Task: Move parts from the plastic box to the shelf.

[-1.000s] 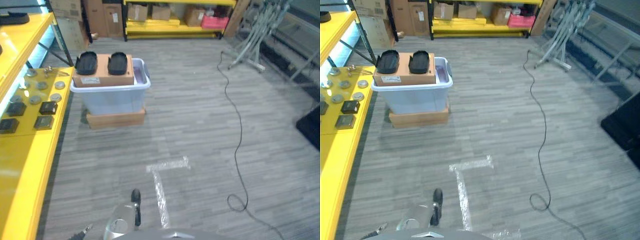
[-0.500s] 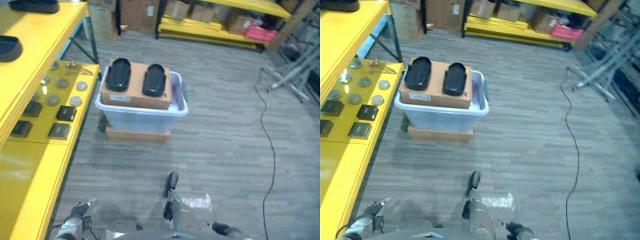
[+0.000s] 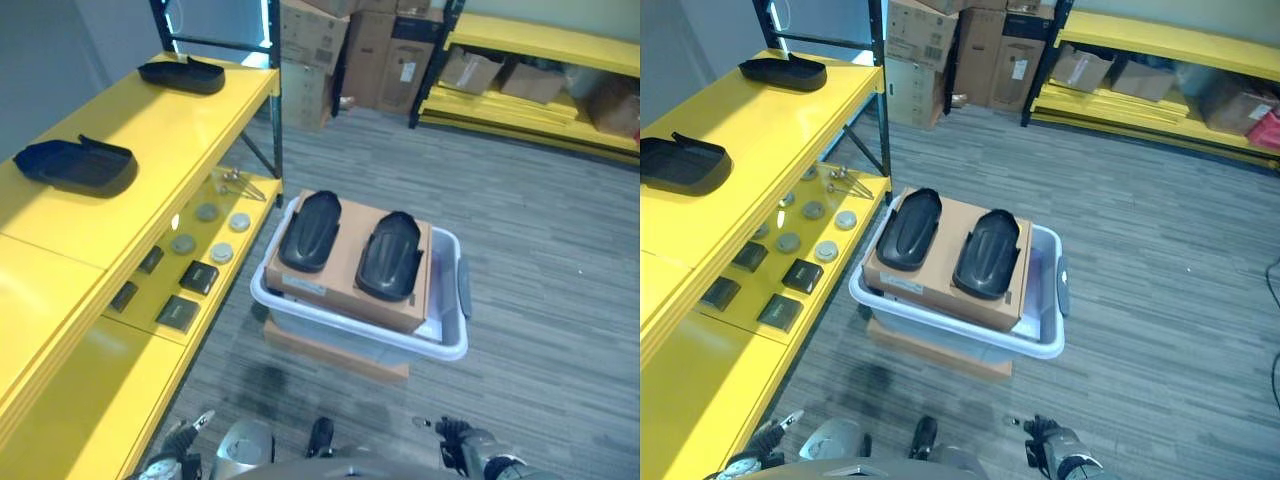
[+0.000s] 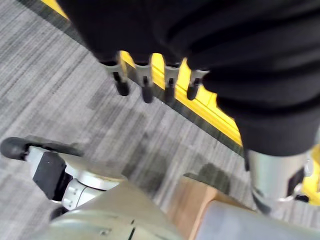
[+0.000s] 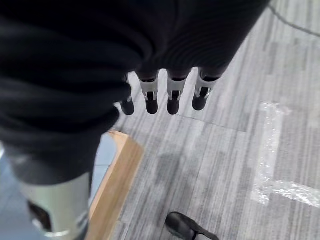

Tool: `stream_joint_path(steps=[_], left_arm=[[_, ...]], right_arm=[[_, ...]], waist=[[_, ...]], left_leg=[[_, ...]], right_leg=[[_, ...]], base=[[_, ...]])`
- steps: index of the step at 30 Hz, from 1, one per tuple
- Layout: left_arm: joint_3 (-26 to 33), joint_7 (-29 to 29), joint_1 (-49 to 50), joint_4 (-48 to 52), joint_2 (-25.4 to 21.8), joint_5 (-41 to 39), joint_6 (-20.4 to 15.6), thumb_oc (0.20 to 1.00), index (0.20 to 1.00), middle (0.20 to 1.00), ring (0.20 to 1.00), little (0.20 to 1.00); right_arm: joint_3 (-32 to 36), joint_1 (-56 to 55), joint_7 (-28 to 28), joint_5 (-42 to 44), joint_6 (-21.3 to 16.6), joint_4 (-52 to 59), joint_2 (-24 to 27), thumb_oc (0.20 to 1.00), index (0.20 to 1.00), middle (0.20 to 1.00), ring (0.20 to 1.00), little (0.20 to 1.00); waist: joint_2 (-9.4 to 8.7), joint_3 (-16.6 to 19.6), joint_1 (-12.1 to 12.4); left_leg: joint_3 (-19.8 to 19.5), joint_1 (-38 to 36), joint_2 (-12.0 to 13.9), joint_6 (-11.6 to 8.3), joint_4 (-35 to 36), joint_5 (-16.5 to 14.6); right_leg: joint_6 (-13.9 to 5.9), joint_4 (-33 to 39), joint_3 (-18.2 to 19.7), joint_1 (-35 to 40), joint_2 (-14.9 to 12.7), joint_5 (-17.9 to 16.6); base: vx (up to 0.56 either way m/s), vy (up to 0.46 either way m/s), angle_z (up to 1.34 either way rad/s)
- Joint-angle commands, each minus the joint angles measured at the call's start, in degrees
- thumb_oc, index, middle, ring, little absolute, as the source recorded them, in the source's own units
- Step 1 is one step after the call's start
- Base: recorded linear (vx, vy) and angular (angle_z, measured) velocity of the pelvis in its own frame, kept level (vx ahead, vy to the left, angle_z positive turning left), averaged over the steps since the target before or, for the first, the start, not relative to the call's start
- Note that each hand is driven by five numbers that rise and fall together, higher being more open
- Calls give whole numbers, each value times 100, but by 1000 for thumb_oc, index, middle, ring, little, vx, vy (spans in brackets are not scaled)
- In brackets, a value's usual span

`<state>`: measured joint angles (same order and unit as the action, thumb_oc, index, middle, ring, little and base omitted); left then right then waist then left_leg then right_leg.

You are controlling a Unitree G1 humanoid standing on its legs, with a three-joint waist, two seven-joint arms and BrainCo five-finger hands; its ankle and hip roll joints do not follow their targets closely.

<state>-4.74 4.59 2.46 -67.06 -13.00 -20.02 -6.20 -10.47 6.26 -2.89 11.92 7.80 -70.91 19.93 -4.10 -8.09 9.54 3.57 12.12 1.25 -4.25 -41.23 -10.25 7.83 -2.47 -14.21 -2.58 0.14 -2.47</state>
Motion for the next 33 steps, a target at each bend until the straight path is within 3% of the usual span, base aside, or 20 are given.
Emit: stream_joint_path(steps=[1, 4, 13, 17, 20, 23, 24, 25, 29, 33], left_arm=[[-230, 84, -189, -263, -157, -48, 12, 1000, 1000, 1000, 1000, 1000], [-326, 216, -256, -271, -104, -79, 80, 1000, 1000, 1000, 1000, 1000], [-293, 207, -213, -244, -104, 130, 43, 1000, 1000, 1000, 1000, 1000], [-345, 273, -127, -139, -95, 263, 83, 1000, 1000, 1000, 1000, 1000], [-455, 377, 3, 106, -111, 466, 208, 1000, 1000, 1000, 1000, 1000], [-390, 410, 130, 257, -124, 402, 269, 1000, 1000, 1000, 1000, 1000], [-375, 409, 153, 271, -120, 405, 265, 1000, 1000, 1000, 1000, 1000], [-336, 393, 189, 268, -110, 425, 247, 1000, 1000, 1000, 1000, 1000], [-302, 366, 206, 241, -94, 426, 219, 1000, 1000, 1000, 1000, 1000], [-177, 362, 257, 185, -101, 384, 172, 1000, 1000, 1000, 1000, 1000]], right_arm=[[109, -370, -175, 45, -1, -247, 232, 1000, 1000, 1000, 1000, 1000], [68, -423, -261, 100, 5, -188, 149, 1000, 1000, 1000, 1000, 1000], [-107, -590, -373, -57, -224, -56, -70, 1000, 1000, 1000, 1000, 1000], [-65, -575, -574, 391, -844, 177, -68, 1000, 1000, 1000, 1000, 1000], [-94, -497, -873, 865, -901, 1629, 72, 1000, 1000, 1000, 1000, 1000], [-177, -397, -1390, 952, -634, 3500, 251, 1000, 1000, 1000, 1000, 1000], [-172, -368, -1488, 900, -775, 3748, 267, 1000, 1000, 1000, 1000, 1000], [-142, -296, -1669, 911, -599, 4389, 335, 1000, 1000, 1000, 1000, 1000], [-46, -166, -1909, 888, -680, 5070, 466, 1000, 1000, 1000, 1000, 1000], [526, 13, -1976, 1174, -603, 6181, 923, 1000, 1000, 1000, 1000, 1000]], waist=[[230, 27, -146], [247, 67, -219], [365, 199, -270], [385, 244, -247], [368, 262, -274], [347, 295, -333], [339, 303, -341], [326, 320, -349], [312, 350, -360], [308, 392, -391]], left_leg=[[495, -521, 297, 137, 2852, 571], [396, -684, 184, 219, 3422, 754], [349, -1105, 54, 200, 3992, 786], [417, -1292, 55, 255, 4158, 774], [468, -1403, 62, 299, 4265, 769], [535, -1449, 46, 347, 4272, 719], [543, -1448, 40, 358, 4261, 706], [565, -1467, 28, 381, 4258, 681], [622, -1510, 20, 402, 4263, 643], [741, -1604, 14, 427, 4298, 592]], right_leg=[[-1333, 747, -211, 317, -586, 157], [-1353, 747, -273, 336, -693, 15], [-1436, 740, -241, 403, -699, 14], [-1498, 747, -214, 490, -720, 1], [-1529, 716, -206, 494, -736, -18], [-1532, 678, -182, 465, -755, 9], [-1535, 670, -176, 454, -761, 12], [-1542, 675, -166, 450, -764, 13], [-1555, 702, -162, 465, -768, 5], [-1586, 712, -153, 491, -777, -8]], base=[[126, 138, 14], [66, 180, 29], [42, 99, -2], [45, 49, 1], [7, 28, -3], [-15, 39, -7], [-36, 32, -10], [-31, 22, -18], [-11, 9, -7], [9, 12, -4]])
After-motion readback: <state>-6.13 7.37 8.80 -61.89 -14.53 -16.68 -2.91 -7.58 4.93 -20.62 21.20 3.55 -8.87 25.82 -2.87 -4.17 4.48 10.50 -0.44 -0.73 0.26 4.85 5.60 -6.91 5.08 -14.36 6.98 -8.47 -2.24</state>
